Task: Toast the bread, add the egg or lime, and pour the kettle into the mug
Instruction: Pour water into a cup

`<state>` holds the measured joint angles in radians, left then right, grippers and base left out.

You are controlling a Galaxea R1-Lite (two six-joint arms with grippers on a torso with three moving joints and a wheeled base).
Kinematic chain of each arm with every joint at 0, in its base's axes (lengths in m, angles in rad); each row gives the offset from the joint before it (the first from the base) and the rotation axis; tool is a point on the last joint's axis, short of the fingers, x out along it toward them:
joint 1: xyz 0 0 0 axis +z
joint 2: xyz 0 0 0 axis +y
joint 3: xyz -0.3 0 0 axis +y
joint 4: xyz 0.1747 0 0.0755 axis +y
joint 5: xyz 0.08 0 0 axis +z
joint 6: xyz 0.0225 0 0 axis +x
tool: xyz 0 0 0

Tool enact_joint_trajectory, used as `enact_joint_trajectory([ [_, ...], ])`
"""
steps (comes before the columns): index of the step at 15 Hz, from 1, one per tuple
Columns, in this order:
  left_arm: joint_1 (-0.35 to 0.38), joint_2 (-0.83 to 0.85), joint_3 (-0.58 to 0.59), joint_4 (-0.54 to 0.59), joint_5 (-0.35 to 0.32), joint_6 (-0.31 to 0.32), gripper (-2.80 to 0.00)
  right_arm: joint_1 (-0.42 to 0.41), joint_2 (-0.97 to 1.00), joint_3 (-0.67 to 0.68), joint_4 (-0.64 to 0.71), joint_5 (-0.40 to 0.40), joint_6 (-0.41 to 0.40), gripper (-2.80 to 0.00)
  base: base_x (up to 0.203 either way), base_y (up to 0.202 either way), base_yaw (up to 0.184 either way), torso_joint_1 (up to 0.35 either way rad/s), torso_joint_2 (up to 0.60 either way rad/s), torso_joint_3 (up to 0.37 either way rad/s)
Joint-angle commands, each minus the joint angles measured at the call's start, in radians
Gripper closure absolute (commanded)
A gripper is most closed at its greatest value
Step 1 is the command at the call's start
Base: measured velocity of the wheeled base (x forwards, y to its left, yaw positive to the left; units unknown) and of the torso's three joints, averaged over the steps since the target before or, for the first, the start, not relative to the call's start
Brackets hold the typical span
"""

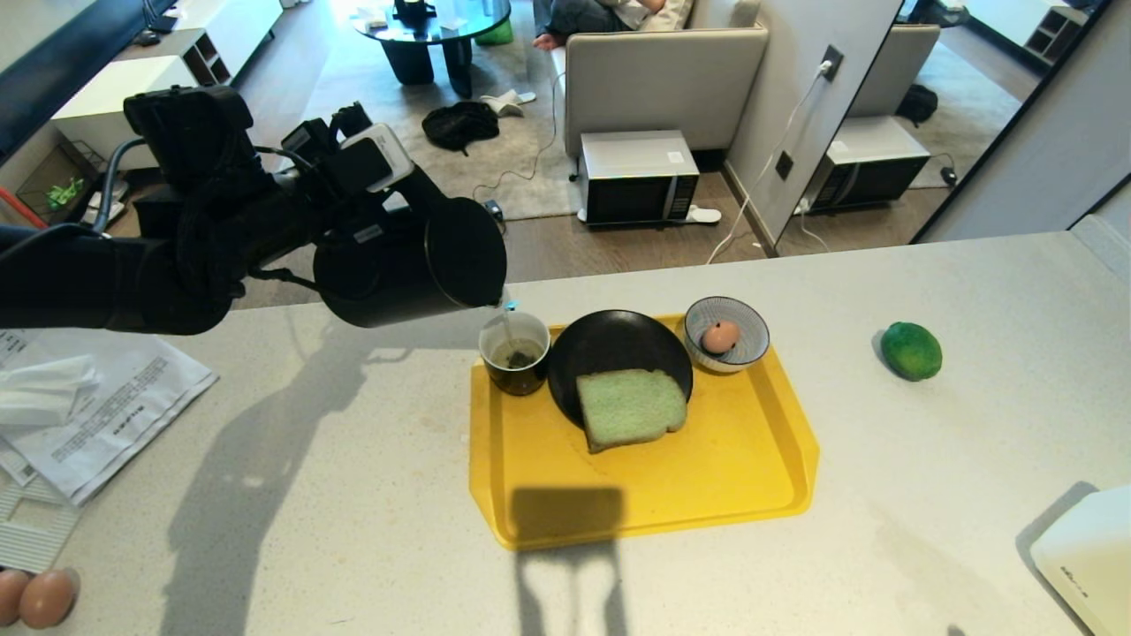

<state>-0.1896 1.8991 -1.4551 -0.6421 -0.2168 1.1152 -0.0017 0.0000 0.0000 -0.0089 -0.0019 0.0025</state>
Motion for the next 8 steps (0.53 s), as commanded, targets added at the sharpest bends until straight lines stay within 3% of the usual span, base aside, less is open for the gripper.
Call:
enact_joint_trajectory([
  [1, 0.001, 0.001, -0.001, -0.003, -0.001, 0.011, 0.00, 0.000, 0.001, 0.001, 0.000, 0.000, 0.000, 0.00, 0.000, 0.000, 0.000, 0.000, 0.00, 0.000],
  [8, 0.001, 0.005, -0.002, -0.004, -0.001, 0.016, 0.00, 0.000, 0.002, 0.000, 0.000, 0.000, -0.001, 0.00, 0.000, 0.000, 0.000, 0.000, 0.00, 0.000],
])
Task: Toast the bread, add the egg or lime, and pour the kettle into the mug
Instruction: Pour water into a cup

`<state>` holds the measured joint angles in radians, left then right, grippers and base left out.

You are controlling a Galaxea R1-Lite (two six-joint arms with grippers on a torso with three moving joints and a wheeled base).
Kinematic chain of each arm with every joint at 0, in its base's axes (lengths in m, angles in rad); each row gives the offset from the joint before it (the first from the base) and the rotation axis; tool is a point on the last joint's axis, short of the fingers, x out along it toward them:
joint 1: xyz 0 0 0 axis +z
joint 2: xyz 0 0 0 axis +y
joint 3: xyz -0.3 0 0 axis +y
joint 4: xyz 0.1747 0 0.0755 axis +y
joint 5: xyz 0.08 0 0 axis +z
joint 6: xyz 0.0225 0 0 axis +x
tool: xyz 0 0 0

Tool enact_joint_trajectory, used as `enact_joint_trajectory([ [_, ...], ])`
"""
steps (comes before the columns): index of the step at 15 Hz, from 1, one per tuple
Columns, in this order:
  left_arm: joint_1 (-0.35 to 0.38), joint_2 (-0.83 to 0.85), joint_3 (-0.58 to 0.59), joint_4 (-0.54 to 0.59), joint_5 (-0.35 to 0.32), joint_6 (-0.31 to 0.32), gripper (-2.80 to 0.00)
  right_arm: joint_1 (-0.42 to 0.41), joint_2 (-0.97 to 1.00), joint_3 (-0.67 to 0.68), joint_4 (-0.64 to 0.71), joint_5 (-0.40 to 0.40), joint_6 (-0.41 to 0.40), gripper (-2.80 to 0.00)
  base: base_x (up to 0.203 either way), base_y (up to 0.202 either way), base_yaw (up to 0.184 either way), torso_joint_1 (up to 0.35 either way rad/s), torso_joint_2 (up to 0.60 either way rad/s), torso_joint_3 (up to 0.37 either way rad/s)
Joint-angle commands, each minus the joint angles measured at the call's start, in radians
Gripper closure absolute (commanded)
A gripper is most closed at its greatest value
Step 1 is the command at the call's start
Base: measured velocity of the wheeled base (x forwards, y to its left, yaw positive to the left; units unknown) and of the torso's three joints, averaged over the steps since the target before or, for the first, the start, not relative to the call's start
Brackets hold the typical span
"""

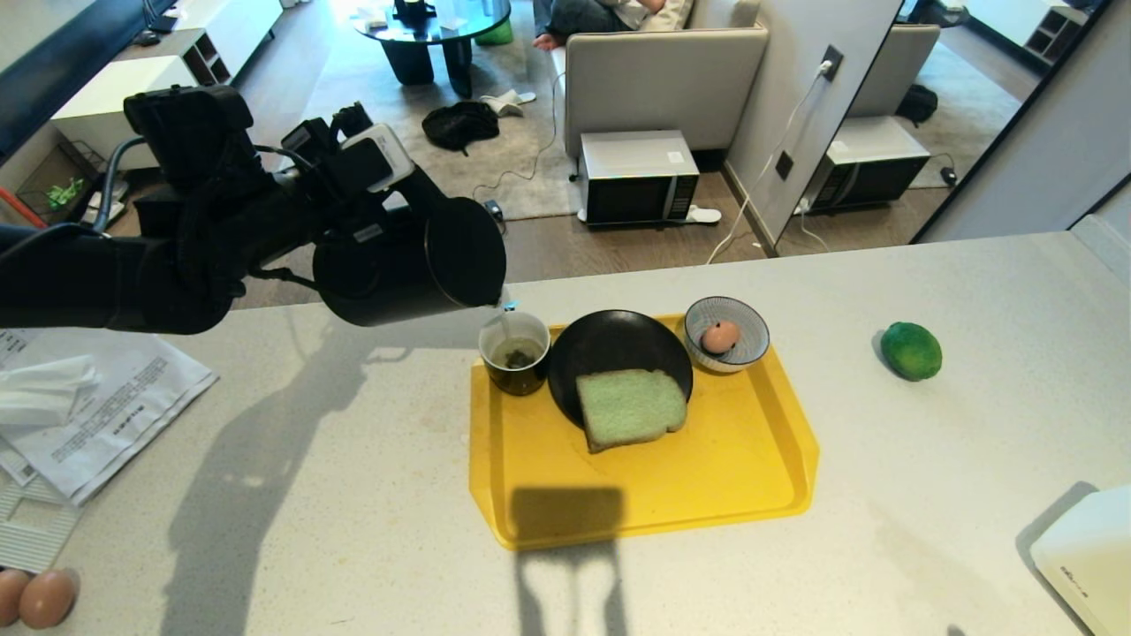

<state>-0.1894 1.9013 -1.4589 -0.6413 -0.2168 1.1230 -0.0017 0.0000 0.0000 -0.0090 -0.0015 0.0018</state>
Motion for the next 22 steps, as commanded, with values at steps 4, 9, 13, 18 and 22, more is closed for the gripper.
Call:
enact_joint_trajectory([
  [4, 0.001, 0.002, 0.000, -0.004, -0.001, 0.015, 0.00, 0.000, 0.001, 0.000, 0.000, 0.000, 0.000, 0.00, 0.000, 0.000, 0.000, 0.000, 0.00, 0.000],
  [9, -0.002, 0.019, -0.018, -0.003, -0.001, 0.014, 0.00, 0.000, 0.001, 0.001, 0.000, -0.001, 0.001, 0.00, 0.000, 0.000, 0.000, 0.000, 0.00, 0.000],
  [13, -0.002, 0.015, -0.018, -0.003, -0.003, -0.007, 0.00, 0.000, 0.000, 0.002, 0.000, 0.000, 0.000, 0.00, 0.000, 0.000, 0.000, 0.000, 0.00, 0.000],
  [18, -0.013, -0.012, -0.008, -0.008, 0.002, -0.088, 0.00, 0.000, 0.001, 0.001, 0.000, 0.000, 0.000, 0.00, 0.000, 0.000, 0.000, 0.000, 0.00, 0.000],
  [22, -0.015, -0.061, 0.059, -0.013, 0.001, -0.100, 0.00, 0.000, 0.001, 0.002, 0.000, 0.000, 0.000, 0.00, 0.000, 0.000, 0.000, 0.000, 0.00, 0.000],
])
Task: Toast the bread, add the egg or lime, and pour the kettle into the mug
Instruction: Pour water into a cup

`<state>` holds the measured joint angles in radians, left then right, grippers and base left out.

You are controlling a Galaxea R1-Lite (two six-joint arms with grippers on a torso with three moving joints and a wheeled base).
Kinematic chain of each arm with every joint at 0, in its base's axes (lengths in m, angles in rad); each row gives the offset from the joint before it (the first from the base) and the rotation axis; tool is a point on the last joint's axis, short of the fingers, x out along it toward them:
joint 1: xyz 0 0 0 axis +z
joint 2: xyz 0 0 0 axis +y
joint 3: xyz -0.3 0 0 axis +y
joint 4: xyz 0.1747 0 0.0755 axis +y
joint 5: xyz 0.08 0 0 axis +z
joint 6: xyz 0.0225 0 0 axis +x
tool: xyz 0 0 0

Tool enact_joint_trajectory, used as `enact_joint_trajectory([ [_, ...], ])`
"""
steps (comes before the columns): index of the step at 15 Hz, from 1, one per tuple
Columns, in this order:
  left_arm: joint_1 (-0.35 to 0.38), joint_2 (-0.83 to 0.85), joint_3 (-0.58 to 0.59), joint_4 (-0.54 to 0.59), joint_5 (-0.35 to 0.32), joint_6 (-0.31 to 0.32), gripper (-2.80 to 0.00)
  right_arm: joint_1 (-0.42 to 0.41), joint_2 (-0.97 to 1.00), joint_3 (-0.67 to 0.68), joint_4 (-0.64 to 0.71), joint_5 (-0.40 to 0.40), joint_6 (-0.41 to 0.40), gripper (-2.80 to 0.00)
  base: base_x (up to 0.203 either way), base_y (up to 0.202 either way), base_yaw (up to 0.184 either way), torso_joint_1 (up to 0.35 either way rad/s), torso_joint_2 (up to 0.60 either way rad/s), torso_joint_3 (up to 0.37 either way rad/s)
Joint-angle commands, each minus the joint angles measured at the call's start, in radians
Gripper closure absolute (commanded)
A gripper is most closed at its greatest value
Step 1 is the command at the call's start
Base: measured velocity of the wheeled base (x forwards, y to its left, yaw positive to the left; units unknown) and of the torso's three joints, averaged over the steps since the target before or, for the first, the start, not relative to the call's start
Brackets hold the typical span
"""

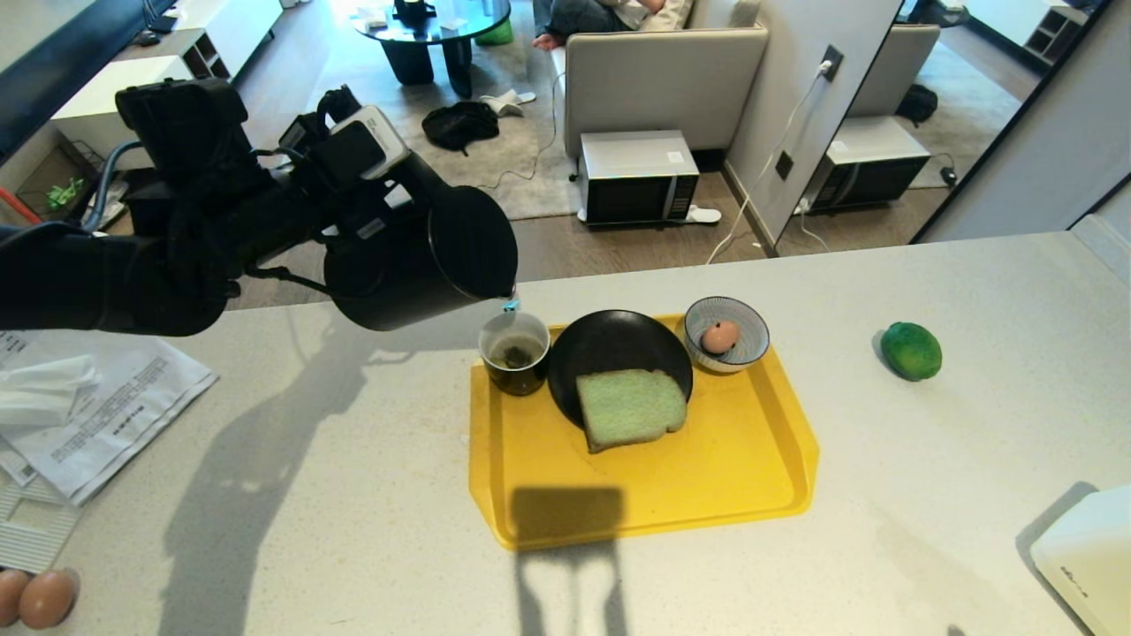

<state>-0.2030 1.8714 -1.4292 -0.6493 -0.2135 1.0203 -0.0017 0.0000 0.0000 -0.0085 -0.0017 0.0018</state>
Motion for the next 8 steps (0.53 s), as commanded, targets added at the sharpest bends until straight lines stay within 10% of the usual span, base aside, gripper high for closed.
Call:
enact_joint_trajectory([
  [1, -0.001, -0.049, 0.055, -0.007, -0.002, -0.007, 0.00, 0.000, 0.000, 0.002, -0.001, 0.000, 0.000, 0.00, 0.000, 0.000, 0.000, 0.000, 0.00, 0.000],
  [8, 0.046, -0.155, 0.128, -0.006, 0.005, -0.100, 0.00, 0.000, 0.001, 0.002, -0.001, 0.000, 0.001, 0.00, 0.000, 0.000, 0.000, 0.000, 0.00, 0.000],
])
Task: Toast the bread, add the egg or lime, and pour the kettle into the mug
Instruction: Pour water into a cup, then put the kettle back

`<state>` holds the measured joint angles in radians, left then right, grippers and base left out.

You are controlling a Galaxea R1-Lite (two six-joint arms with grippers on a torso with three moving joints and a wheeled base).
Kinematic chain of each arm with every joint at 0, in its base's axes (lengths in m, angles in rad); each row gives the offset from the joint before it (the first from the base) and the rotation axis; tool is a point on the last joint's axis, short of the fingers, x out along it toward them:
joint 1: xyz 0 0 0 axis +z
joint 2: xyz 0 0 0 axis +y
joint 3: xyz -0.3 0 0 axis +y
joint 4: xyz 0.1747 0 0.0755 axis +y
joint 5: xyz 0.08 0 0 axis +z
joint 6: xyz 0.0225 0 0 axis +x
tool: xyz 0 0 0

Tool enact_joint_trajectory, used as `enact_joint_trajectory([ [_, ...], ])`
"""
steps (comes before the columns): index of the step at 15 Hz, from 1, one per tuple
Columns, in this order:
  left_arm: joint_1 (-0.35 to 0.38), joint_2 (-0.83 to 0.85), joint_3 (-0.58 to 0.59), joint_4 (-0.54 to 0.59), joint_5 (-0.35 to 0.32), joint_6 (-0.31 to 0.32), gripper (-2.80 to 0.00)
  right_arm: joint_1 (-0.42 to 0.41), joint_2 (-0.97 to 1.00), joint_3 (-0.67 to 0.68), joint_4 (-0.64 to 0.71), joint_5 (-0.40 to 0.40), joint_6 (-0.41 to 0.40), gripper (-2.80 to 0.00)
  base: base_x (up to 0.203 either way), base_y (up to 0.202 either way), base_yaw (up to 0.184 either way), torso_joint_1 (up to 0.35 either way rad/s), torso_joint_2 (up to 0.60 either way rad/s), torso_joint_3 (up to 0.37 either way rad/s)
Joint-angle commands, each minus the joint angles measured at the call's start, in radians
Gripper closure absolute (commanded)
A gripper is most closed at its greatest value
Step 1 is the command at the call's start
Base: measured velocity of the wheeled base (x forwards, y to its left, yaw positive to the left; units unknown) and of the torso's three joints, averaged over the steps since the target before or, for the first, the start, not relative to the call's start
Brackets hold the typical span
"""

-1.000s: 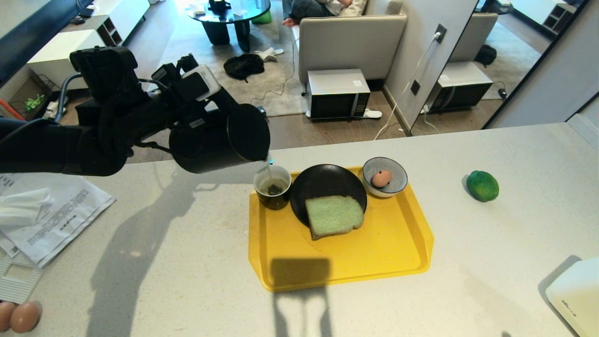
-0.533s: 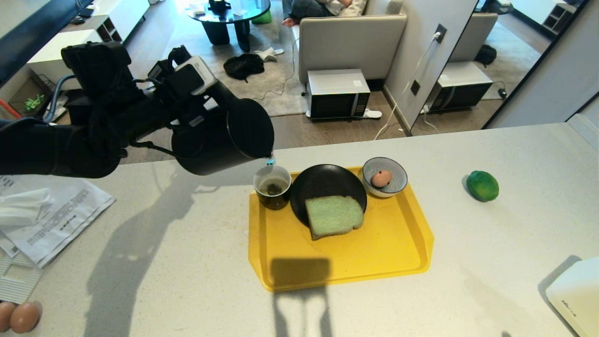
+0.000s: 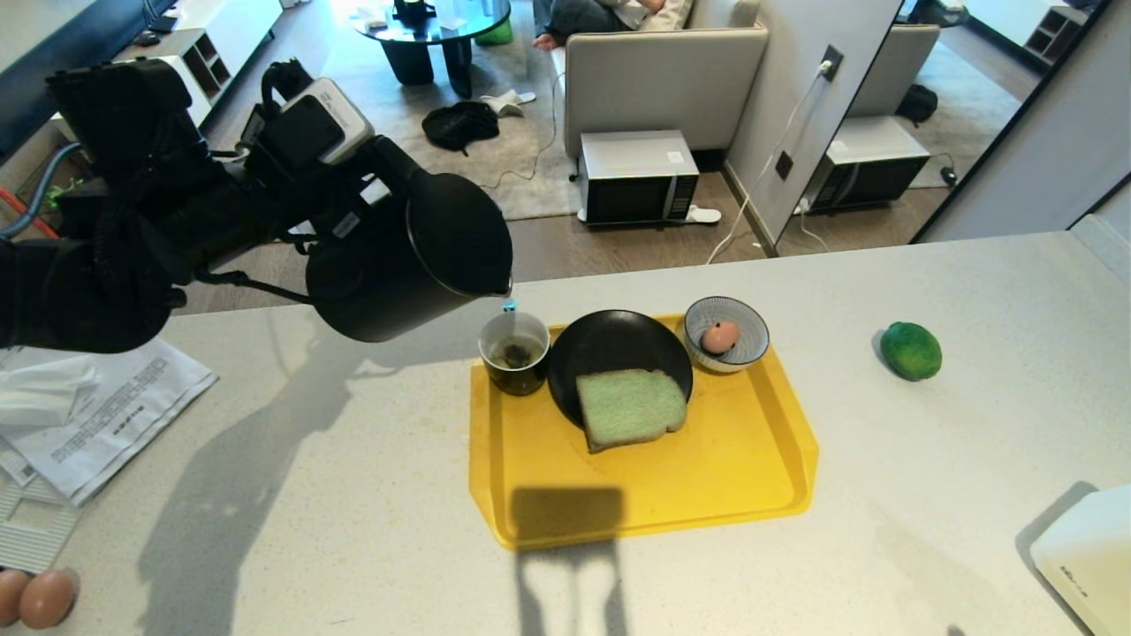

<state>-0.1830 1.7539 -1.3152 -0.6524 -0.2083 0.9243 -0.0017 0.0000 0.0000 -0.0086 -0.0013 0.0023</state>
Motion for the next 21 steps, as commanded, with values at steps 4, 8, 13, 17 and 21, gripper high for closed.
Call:
enact_joint_trajectory([
  [4, 0.133, -0.073, 0.029, 0.004, 0.000, -0.142, 0.00, 0.000, 0.000, 0.001, -0.001, 0.000, -0.001, 0.00, 0.000, 0.000, 0.000, 0.000, 0.00, 0.000],
  [8, 0.198, -0.134, 0.109, 0.005, -0.005, -0.281, 0.00, 0.000, 0.000, 0.002, -0.001, 0.000, 0.001, 0.00, 0.000, 0.000, 0.000, 0.000, 0.00, 0.000],
  [13, 0.290, -0.207, 0.208, 0.000, -0.008, -0.481, 0.00, 0.000, 0.000, 0.002, -0.001, 0.000, -0.001, 0.00, 0.000, 0.000, 0.000, 0.000, 0.00, 0.000],
  [17, 0.340, -0.188, 0.224, 0.002, -0.006, -0.509, 0.00, 0.000, 0.001, 0.001, -0.001, 0.000, -0.001, 0.00, 0.000, 0.000, 0.000, 0.000, 0.00, 0.000],
  [21, 0.306, -0.225, 0.219, 0.002, -0.005, -0.503, 0.00, 0.000, 0.001, 0.002, -0.001, 0.000, 0.000, 0.00, 0.000, 0.000, 0.000, 0.000, 0.00, 0.000],
])
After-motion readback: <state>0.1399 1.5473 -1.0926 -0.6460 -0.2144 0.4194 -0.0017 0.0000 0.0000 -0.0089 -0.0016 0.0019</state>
